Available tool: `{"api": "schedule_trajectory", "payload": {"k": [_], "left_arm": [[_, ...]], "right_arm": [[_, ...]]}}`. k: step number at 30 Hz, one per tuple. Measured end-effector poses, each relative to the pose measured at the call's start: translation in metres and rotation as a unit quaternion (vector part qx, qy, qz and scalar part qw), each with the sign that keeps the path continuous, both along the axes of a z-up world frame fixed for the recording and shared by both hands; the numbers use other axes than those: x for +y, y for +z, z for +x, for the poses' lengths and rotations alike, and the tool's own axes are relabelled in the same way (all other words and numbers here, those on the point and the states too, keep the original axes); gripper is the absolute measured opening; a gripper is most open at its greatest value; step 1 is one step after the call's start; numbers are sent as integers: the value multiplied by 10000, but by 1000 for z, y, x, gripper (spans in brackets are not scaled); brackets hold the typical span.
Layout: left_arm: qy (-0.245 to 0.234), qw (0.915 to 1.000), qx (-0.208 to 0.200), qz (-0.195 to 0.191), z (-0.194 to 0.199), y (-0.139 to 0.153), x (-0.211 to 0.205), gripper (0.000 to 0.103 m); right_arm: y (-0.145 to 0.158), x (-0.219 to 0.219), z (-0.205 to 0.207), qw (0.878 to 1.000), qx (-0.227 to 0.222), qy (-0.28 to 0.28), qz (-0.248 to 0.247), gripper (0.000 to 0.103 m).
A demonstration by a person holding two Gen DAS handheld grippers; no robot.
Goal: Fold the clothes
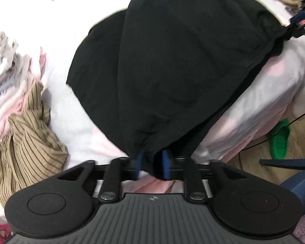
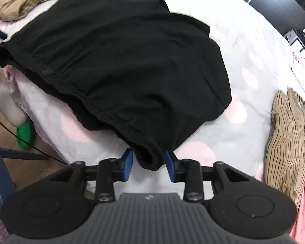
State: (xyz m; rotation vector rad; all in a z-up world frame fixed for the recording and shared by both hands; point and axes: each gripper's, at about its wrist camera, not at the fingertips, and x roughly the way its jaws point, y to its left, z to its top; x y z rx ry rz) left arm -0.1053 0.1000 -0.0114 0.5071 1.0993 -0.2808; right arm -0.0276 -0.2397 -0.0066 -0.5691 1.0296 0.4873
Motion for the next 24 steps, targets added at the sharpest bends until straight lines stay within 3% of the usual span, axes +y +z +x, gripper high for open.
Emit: {"api": "schedule_trajectory", "payload": {"k": [2, 5, 10, 16, 24], "left_arm": [[-174, 9997, -165, -96, -5, 10, -5, 39], [-290, 9984, -362, -323, -13, 22, -13, 40], [-66, 9949, -586, -823, -10, 37, -16, 39], [703, 9901, -453, -1124, 17, 28, -6, 39], [1198, 9873, 400, -968, 37, -8, 4, 39]], "right_arm": [[8, -6, 1, 9996, 24, -107, 252, 44], [21, -22, 8, 9949, 152, -530, 841, 44], [31, -20, 19, 9727, 404, -1448, 1767, 44], [15, -20, 36, 9617, 585, -2142, 1605, 44], [-25, -29, 48, 9319, 1539, -2876, 1583, 44]]}}
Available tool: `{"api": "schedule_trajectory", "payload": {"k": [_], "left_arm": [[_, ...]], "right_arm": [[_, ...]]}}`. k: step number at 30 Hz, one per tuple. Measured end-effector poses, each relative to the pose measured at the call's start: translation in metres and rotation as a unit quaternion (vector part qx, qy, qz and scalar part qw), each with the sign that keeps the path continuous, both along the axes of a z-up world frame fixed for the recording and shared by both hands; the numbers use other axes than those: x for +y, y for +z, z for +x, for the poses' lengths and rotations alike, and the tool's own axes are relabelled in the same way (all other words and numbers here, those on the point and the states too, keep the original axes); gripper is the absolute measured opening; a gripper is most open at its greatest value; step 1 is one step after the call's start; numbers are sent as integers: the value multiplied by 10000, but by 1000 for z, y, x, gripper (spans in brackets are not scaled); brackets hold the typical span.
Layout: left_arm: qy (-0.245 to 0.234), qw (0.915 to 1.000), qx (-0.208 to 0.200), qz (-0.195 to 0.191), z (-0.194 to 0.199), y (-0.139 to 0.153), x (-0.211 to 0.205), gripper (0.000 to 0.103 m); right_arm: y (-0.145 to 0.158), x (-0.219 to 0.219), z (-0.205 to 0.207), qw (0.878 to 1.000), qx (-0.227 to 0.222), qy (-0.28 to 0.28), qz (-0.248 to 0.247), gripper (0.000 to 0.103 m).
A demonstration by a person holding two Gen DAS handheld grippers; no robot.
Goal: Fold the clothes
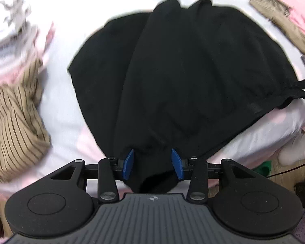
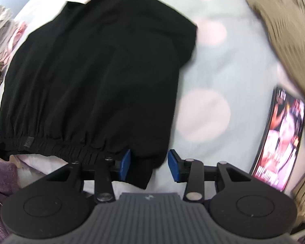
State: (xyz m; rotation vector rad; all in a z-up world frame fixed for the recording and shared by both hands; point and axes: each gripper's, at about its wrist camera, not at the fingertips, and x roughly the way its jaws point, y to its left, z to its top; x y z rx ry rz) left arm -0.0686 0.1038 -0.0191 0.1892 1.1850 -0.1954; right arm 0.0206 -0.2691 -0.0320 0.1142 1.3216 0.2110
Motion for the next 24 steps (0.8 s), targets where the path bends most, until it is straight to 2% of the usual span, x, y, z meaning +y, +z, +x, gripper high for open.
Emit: {"api": "schedule_trajectory", "payload": {"k": [3, 7, 9, 10, 12, 18, 24], "left_arm": [[-7, 9998, 196, 61, 1, -7, 0, 39], [-30, 9990, 408, 182, 4, -15, -1, 39], [-30, 9987, 462, 201, 5, -19, -2, 40], [-27, 9988, 456, 199, 5, -18, -2, 40], [-15, 9990, 407, 182, 4, -15, -2, 40], [292, 9993, -156, -169, -3, 11, 9, 40], [663, 9965, -418, -287, -6, 21, 19, 40]], "right_arm": [[-10, -5, 2, 9990, 304, -257, 215, 44], [-11, -2, 5, 9983, 382, -310, 314, 43], [-10, 4, 6, 9985, 357, -225, 352, 23], [-9, 7, 8, 9987, 341, -192, 332, 23], [-2, 11, 10, 9989, 249, -254, 301, 12], [41, 17, 25, 9953, -300, -617, 683, 8], [78, 67, 42, 9894, -713, -276, 1232, 7]]}}
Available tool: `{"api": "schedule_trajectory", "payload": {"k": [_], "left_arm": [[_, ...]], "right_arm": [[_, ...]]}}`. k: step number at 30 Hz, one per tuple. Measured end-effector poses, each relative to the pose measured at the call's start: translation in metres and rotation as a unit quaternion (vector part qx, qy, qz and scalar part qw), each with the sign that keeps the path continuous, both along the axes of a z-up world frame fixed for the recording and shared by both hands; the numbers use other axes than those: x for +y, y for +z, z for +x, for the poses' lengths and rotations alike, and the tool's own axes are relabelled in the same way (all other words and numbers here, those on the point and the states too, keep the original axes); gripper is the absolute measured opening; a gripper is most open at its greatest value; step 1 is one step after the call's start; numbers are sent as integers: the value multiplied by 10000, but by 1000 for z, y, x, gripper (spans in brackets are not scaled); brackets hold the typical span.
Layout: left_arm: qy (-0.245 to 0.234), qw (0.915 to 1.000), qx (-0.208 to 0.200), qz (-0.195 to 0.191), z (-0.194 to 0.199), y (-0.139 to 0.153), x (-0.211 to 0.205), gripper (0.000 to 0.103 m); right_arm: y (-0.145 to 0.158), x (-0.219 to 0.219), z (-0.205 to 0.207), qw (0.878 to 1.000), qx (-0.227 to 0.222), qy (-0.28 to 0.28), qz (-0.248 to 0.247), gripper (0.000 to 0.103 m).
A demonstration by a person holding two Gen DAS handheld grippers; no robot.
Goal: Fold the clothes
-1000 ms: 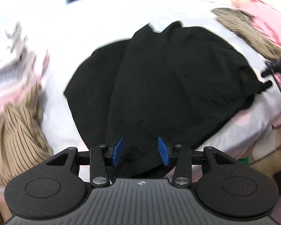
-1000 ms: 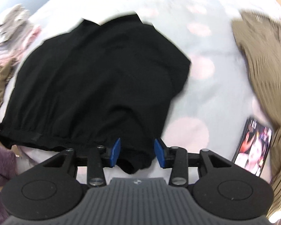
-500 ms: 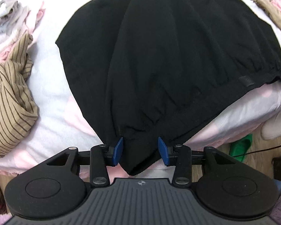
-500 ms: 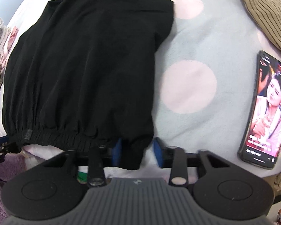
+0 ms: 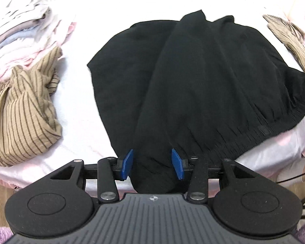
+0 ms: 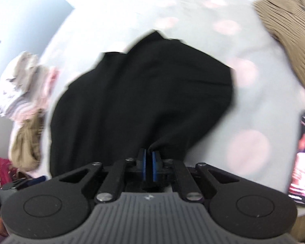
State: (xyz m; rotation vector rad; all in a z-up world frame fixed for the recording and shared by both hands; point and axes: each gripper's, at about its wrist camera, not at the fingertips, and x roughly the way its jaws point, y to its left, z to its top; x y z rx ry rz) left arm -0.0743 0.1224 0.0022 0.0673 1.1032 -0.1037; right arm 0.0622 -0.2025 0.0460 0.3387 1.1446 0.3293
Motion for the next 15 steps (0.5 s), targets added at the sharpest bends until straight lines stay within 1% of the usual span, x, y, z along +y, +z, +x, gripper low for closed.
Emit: {"api": "schedule_trajectory", "payload": {"k": [4, 5, 8, 10, 15], "left_arm": [[50, 9999, -89, -1, -2, 4, 4, 40], [70, 9999, -113, 9, -2, 5, 5, 40], [178, 9997, -152, 55, 11, -5, 13, 40], [219, 9996, -179, 46, 12, -5, 16, 40], [417, 9989, -188, 62, 7, -6, 27, 40]], "right_arm": [[14, 46, 5, 9982, -180, 535, 177, 6], [16, 61, 0, 9972, -219, 691, 206, 6], [22, 103, -9, 9927, -298, 1123, 319, 6], [25, 124, -14, 9891, -307, 1381, 400, 6], [21, 178, -22, 9790, -235, 1958, 513, 5]]}}
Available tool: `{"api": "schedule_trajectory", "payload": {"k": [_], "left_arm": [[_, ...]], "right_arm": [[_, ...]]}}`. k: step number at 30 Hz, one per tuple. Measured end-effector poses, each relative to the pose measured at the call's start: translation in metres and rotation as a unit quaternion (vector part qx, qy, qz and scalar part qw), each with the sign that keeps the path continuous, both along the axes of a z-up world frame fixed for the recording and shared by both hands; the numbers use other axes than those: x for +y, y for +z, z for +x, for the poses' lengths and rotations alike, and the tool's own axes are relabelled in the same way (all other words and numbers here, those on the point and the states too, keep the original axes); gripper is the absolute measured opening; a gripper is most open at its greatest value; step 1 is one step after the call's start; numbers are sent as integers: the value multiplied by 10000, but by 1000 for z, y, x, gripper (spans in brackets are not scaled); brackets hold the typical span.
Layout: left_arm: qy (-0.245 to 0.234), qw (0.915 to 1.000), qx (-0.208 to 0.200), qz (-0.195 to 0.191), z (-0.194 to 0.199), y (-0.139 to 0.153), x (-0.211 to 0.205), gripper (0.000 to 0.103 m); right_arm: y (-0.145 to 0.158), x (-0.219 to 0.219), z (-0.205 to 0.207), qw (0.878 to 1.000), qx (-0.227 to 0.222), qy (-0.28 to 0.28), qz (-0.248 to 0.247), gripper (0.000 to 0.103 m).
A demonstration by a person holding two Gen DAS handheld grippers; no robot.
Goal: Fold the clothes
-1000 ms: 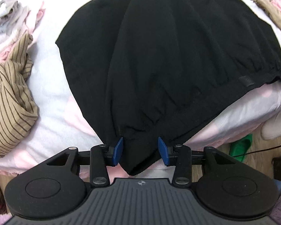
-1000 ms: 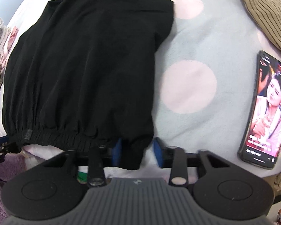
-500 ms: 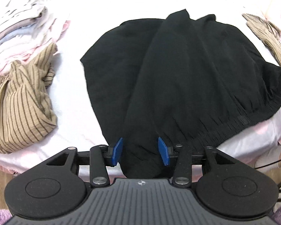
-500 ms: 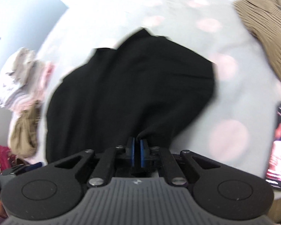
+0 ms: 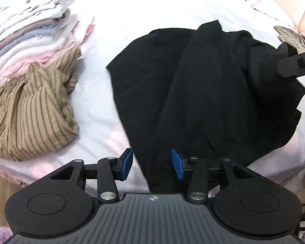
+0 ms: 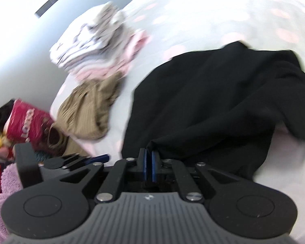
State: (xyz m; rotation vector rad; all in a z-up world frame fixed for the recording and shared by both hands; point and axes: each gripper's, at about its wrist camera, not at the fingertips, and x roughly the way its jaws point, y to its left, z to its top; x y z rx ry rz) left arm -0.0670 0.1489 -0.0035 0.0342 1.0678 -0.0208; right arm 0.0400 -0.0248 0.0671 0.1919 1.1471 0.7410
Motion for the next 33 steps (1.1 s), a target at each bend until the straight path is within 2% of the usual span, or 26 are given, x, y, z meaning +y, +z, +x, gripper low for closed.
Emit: {"api": "schedule_trajectory", "payload": {"k": [7, 12, 22, 24, 27, 30, 33], "left_arm": [[413, 9990, 114, -129, -11, -6, 28, 40], [477, 9983, 251, -218, -24, -9, 39, 38], [623, 9964, 274, -512, -38, -9, 58, 38], [591, 9961, 284, -591, -40, -9, 59, 38], [589, 9952, 258, -731, -43, -7, 60, 41], [635, 9932, 136, -972, -44, -2, 62, 44], [671, 9891, -37, -1311, -45, 4, 62, 47]], "right_arm": [[-14, 55, -24, 9970, 243, 728, -5, 6], [-33, 92, -30, 9934, 343, 1080, -171, 6], [-89, 131, -28, 9896, 609, 1176, -568, 7], [-93, 132, -25, 9890, 675, 1197, -540, 14], [-90, 129, -23, 9898, 712, 1140, -477, 16], [-77, 120, -24, 9914, 514, 1131, -415, 25], [-58, 105, -26, 9928, 147, 1121, -395, 26]]}}
